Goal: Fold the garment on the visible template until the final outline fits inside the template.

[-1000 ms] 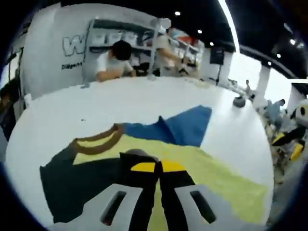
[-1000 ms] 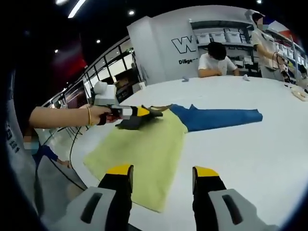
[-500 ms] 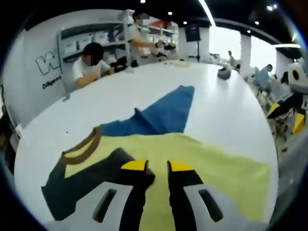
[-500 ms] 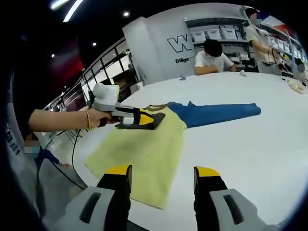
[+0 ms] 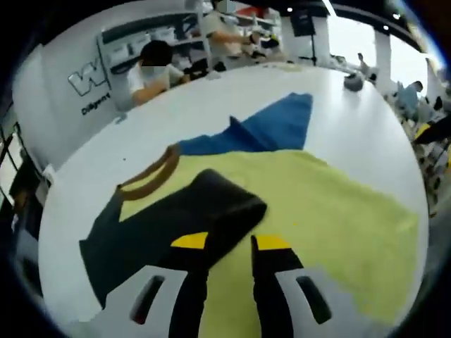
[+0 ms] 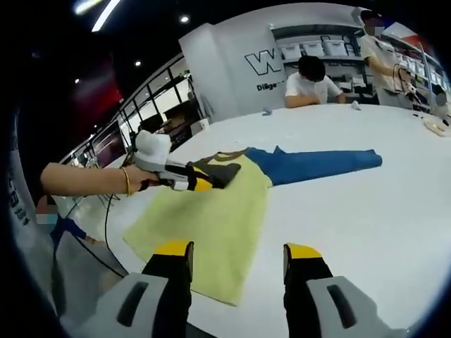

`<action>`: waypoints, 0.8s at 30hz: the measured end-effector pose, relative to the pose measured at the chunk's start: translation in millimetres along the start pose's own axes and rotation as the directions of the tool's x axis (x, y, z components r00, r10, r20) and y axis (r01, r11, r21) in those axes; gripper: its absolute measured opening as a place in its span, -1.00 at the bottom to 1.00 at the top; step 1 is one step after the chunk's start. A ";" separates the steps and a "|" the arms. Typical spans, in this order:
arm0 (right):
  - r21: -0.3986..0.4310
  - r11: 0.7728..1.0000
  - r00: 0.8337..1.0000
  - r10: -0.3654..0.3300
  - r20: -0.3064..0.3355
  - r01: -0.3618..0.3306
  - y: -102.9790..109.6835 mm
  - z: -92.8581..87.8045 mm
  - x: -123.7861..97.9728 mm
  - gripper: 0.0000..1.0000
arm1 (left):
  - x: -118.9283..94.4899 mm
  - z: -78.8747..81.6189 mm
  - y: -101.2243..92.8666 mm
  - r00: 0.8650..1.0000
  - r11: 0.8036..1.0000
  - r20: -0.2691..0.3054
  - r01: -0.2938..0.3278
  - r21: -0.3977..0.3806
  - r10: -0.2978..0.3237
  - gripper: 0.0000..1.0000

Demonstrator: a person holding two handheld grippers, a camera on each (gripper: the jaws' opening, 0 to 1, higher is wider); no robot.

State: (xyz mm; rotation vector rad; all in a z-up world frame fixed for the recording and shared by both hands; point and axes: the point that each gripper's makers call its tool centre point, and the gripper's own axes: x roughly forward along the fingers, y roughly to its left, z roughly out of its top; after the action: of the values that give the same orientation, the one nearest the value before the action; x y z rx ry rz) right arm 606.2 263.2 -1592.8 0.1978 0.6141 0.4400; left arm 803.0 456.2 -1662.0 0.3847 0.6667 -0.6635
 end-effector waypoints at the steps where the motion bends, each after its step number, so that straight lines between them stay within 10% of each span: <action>1: 0.001 1.000 1.000 0.000 0.001 0.000 0.0 0.4 -0.4 -0.04 | 4.2 0.4 4.6 1.000 1.000 0.001 0.006 -0.008 -0.006 -0.63; 6: 0.014 1.000 1.000 -0.019 0.001 0.019 -7.9 -3.8 -4.3 -0.07 | 19.5 3.0 0.8 0.999 0.984 0.024 0.052 -0.168 -0.049 -1.00; 12: 0.028 0.999 0.999 -0.045 0.004 0.045 -11.6 -4.6 -11.5 -0.07 | 28.0 9.8 -0.6 0.999 0.972 0.022 0.054 -0.228 -0.050 -0.99; 24: 0.041 0.997 0.998 -0.064 0.015 0.063 -19.2 -6.7 -17.9 -0.09 | 36.0 46.9 -36.6 0.982 0.980 0.086 0.175 -0.092 -0.167 -0.54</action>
State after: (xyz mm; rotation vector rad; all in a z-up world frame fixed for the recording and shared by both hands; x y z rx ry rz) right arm 595.7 238.4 -1595.0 0.2197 0.6124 0.3648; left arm 820.4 389.1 -1656.5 0.2096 0.6601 -0.8014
